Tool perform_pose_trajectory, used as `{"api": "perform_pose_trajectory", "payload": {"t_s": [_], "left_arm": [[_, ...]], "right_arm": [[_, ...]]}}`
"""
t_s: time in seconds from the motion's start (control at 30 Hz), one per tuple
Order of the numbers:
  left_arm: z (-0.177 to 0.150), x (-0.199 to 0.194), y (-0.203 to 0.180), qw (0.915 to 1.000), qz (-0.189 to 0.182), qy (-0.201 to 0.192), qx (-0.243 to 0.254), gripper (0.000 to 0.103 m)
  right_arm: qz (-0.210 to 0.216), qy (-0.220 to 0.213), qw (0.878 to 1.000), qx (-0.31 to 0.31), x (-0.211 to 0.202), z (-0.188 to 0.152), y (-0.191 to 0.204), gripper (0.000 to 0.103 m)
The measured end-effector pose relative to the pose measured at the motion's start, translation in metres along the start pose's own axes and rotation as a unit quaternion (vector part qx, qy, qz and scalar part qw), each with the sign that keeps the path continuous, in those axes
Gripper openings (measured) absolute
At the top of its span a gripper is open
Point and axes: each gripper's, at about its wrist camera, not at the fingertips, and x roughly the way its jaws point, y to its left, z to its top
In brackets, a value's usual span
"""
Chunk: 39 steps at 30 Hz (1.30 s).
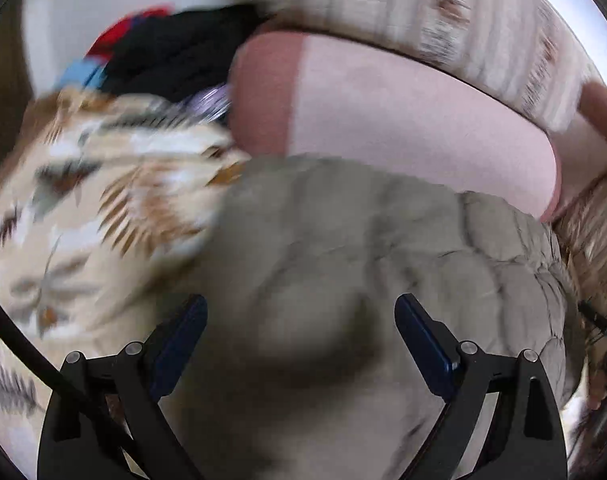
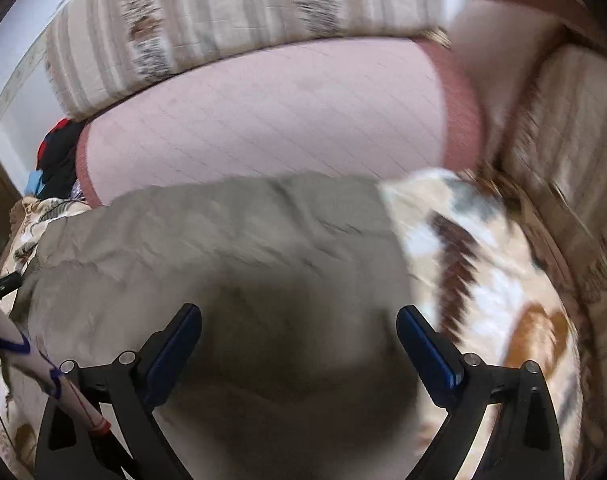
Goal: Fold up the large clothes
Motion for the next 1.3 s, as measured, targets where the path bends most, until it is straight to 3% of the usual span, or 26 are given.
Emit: {"api": "perform_pose_trajectory", "payload": {"t_s": [0.07,0.17,0.27,0.37,0.43,0.47,0.57,0.63,0.67,0.73,0.77,0.83,0.93,1.13,1.2,1.27,1.3], "left_arm": [[-0.008,0.001,0.035,0.9993,-0.015,0.009,-0.035,0.094],[-0.029,0.004,0.066,0.9976,-0.035,0.011,-0.059,0.094],[-0.047,0.009,0.073,0.9928,-0.102,0.017,-0.059,0.094],[-0.052,0.027,0.070,0.9802,-0.185,0.039,-0.058,0.094],[-0.050,0.043,0.063,0.9714,-0.224,0.058,-0.055,0.095],[-0.049,0.047,0.059,0.9698,-0.230,0.064,-0.052,0.101],[-0.046,0.061,0.048,0.9691,-0.228,0.078,-0.052,0.103],[-0.045,0.061,0.039,0.9736,-0.206,0.085,-0.050,0.102],[-0.045,0.059,0.035,0.9744,-0.200,0.088,-0.052,0.094],[-0.042,0.048,0.030,0.9746,-0.195,0.093,-0.056,0.080],[-0.041,0.041,0.029,0.9745,-0.197,0.093,-0.055,0.072],[-0.038,0.024,0.024,0.9748,-0.198,0.089,-0.051,0.063],[-0.045,-0.004,0.027,0.9755,-0.200,0.080,-0.043,0.056],[-0.076,-0.028,0.028,0.9801,-0.181,0.077,-0.029,0.056],[-0.084,-0.014,0.031,0.9834,-0.153,0.089,-0.040,0.065],[-0.086,-0.007,0.036,0.9860,-0.128,0.094,-0.051,0.076],[-0.085,-0.007,0.035,0.9868,-0.123,0.093,-0.051,0.077]], "right_arm": [[0.012,0.019,0.999,0.025,0.000,-0.009,-0.026,0.100],[0.088,0.083,0.990,0.071,0.019,-0.030,-0.059,0.100],[0.160,0.100,0.977,0.104,0.035,-0.048,-0.072,0.101],[0.212,0.112,0.963,0.125,0.056,-0.053,-0.072,0.102],[0.248,0.128,0.950,0.138,0.073,-0.054,-0.069,0.102],[0.263,0.130,0.946,0.140,0.080,-0.053,-0.065,0.103],[0.277,0.124,0.944,0.132,0.088,-0.049,-0.052,0.103],[0.282,0.125,0.941,0.142,0.094,-0.047,-0.052,0.102],[0.284,0.125,0.938,0.157,0.094,-0.047,-0.054,0.100],[0.306,0.131,0.924,0.188,0.093,-0.048,-0.057,0.078],[0.318,0.136,0.916,0.204,0.090,-0.049,-0.060,0.074],[0.319,0.136,0.915,0.206,0.080,-0.049,-0.058,0.059],[0.325,0.130,0.915,0.200,0.057,-0.048,-0.055,0.051],[0.331,0.121,0.918,0.182,0.026,-0.070,-0.058,0.050],[0.336,0.120,0.915,0.190,0.028,-0.082,-0.064,0.050],[0.319,0.115,0.921,0.193,0.033,-0.088,-0.063,0.057],[0.297,0.111,0.929,0.190,0.031,-0.090,-0.065,0.070]]}}
